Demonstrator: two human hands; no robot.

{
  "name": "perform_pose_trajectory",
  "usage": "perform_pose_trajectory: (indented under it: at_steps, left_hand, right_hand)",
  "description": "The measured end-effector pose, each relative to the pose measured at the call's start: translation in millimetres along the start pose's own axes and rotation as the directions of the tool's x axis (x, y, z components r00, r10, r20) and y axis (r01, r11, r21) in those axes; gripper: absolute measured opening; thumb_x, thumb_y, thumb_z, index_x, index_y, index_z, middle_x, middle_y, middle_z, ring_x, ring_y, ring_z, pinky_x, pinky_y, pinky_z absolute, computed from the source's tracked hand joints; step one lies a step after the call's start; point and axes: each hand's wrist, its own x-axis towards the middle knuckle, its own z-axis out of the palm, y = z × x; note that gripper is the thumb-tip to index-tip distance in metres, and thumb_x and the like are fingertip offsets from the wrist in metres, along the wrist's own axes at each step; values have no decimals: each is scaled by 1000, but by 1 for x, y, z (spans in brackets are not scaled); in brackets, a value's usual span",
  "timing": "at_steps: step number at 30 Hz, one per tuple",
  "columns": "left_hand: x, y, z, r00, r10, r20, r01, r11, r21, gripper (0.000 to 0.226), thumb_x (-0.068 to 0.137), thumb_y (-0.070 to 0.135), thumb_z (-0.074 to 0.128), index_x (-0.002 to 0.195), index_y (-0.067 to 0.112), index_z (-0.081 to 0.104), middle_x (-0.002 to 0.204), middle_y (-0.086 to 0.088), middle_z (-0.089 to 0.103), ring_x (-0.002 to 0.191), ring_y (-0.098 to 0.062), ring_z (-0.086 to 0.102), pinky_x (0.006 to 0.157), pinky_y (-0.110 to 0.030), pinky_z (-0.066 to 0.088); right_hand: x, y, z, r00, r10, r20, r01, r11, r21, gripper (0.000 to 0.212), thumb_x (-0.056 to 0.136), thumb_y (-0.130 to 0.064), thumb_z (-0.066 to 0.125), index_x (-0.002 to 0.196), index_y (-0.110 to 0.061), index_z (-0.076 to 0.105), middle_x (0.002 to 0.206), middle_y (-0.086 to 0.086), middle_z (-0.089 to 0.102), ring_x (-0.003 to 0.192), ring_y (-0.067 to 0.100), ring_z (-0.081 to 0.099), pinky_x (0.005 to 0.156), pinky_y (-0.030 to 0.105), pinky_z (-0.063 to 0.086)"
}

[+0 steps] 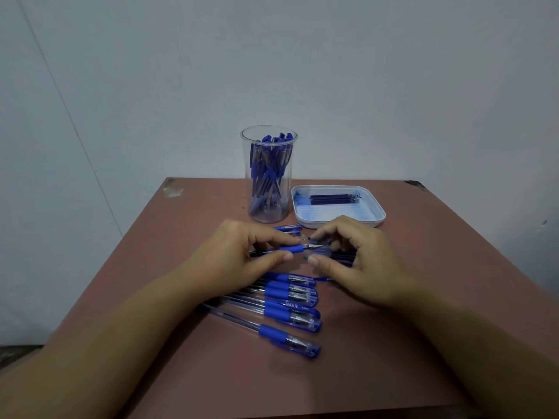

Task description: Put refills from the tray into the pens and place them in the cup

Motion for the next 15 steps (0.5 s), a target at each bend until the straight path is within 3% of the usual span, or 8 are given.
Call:
perform_pose_trajectory:
  at_steps: [4,8,11,15]
  left_hand:
    - [0,-1,-1,1000,5,-20,-5,1000,-2,28,85,21,74,112,31,74,76,27,67,61,7,59,58,-4,38]
    - [0,-1,-1,999,22,-30,-21,1000,23,28,85,22,75,112,29,74,78,22,69,61,10,58,59,-4,37]
    - [1,-1,-2,999,22,-29,-21,999,40,28,85,22,75,112,29,74,74,26,65,58,9,57,57,-4,36]
    - [0,1,-1,999,31,-17,-30,999,44,29,84,20,76,113,26,74,70,35,60,61,15,56,59,-1,37]
  right_hand:
    - [1,2,1,1000,-8,0,8,1000,-10,7,87,-33,66,94,-31,68,84,-17,62,78,10,59,66,14,43]
    - [0,1,-1,1000,-24,-10,25,1000,16,20,82,-27,74,98,-35,65,90,-16,63,78,14,58,67,19,48]
    - [0,0,-1,1000,4,-2,-3,999,36,12,85,-37,68,97,-34,66,88,-17,63,77,14,59,66,19,47]
    - [2,2,0,999,-34,-9,34,999,-1,11,86,-28,69,98,-29,70,87,-15,65,78,12,61,66,19,47]
